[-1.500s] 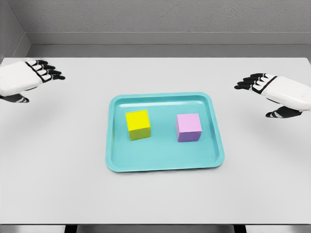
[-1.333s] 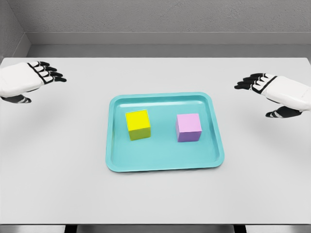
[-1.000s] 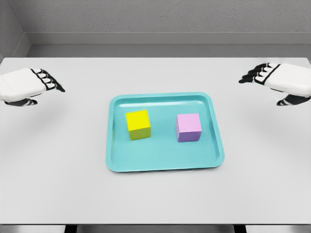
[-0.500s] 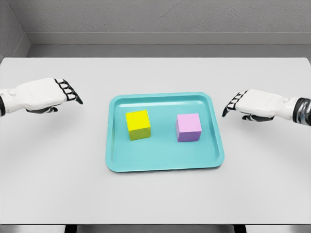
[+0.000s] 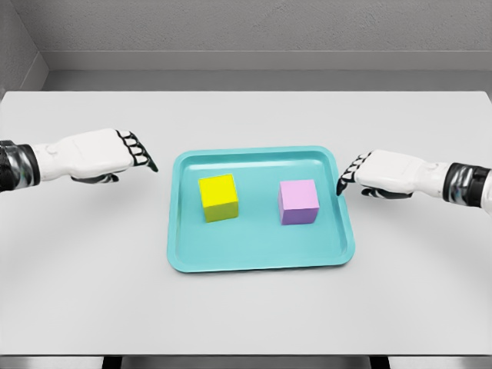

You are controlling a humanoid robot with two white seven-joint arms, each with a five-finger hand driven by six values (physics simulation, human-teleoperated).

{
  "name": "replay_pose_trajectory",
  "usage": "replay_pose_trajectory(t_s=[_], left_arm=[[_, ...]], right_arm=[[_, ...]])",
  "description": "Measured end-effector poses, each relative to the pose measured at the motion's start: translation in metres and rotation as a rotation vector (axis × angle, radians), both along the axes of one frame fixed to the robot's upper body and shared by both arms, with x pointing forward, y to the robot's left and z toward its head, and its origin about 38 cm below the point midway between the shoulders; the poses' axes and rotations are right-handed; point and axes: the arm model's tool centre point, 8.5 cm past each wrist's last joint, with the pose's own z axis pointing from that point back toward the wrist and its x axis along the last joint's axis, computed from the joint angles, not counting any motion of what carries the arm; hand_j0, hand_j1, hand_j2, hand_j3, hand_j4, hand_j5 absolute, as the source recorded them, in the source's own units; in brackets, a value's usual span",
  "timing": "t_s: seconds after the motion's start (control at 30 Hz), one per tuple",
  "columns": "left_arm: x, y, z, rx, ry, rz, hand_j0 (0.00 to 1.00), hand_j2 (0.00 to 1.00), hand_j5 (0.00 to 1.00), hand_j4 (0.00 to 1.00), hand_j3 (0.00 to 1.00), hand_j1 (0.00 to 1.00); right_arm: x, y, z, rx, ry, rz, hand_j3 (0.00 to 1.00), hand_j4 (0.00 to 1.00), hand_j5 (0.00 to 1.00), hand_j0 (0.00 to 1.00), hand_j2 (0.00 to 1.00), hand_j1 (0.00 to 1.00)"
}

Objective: Push two cubes

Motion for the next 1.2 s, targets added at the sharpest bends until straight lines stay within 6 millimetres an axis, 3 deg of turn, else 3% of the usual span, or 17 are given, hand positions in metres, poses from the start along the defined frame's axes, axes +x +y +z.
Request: replay_pose_trajectory(t_s=[0.37,1.2], left_arm=[[-0.005,-0.027,-0.006,-0.015,0.021,-0.061,0.77,0.77,0.77,0.77,0.77,0.77],[-0.014,-0.044,-0.013,-0.014,0.037,-0.117,0.78,0.78,0.78,0.78,0.78,0.78]], right_arm=[[-0.003,0.017,-0.008,0.011,0.012,0.033,0.60,0.60,0.60,0.60,0.60,0.60],[-0.020,0.055,-0.006,0.023,-0.001,0.152,0.60,0.60,0.60,0.60,0.60,0.60]])
